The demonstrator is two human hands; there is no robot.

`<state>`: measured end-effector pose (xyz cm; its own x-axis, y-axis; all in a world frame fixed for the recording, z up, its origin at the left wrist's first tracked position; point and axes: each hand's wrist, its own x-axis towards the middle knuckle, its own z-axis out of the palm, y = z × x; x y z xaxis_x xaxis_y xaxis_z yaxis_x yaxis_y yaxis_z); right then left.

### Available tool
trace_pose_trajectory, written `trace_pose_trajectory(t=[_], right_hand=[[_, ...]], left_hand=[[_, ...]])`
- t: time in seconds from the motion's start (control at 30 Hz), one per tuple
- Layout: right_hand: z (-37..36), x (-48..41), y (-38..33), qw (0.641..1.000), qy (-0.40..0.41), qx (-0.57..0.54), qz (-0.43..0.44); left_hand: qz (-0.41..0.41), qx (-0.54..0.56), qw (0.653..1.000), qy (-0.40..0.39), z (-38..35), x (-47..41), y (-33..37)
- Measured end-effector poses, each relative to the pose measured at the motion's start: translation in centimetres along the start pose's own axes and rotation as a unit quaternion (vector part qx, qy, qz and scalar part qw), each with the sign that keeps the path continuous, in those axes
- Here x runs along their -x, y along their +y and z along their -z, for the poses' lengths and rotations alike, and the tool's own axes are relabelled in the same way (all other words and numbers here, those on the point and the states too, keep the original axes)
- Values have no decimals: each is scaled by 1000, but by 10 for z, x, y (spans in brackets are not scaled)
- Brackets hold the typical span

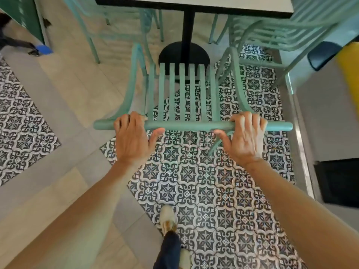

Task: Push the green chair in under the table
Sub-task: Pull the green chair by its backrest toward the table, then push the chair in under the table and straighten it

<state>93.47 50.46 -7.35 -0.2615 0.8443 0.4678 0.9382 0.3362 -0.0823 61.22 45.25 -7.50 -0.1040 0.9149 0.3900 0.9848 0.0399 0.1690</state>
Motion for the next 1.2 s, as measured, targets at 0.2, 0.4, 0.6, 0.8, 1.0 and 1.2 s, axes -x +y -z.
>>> trace_pose_trajectory(t=[0.2,0.4,0.6,0.8,1.0,1.2], right_hand=[[-34,-61,21,1000,-2,8,-1],[-65,-117,38,1000,15,1,4],[-98,-185,72,1000,8,5,11],[-130,-243,115,1000,18,12,0],[-145,-261,136,1000,15,2,0],[-132,-259,124,1000,-8,-16,-9]], left_hand=[[-3,3,1000,22,-29,-65,-1],[-14,12,1000,18,-55,-127,-6],[-12,8,1000,23,-91,-200,3],[-29,12,999,38,-127,-273,23],[-24,30,999,31,-142,-292,34],[-29,47,998,11,-130,-292,31]])
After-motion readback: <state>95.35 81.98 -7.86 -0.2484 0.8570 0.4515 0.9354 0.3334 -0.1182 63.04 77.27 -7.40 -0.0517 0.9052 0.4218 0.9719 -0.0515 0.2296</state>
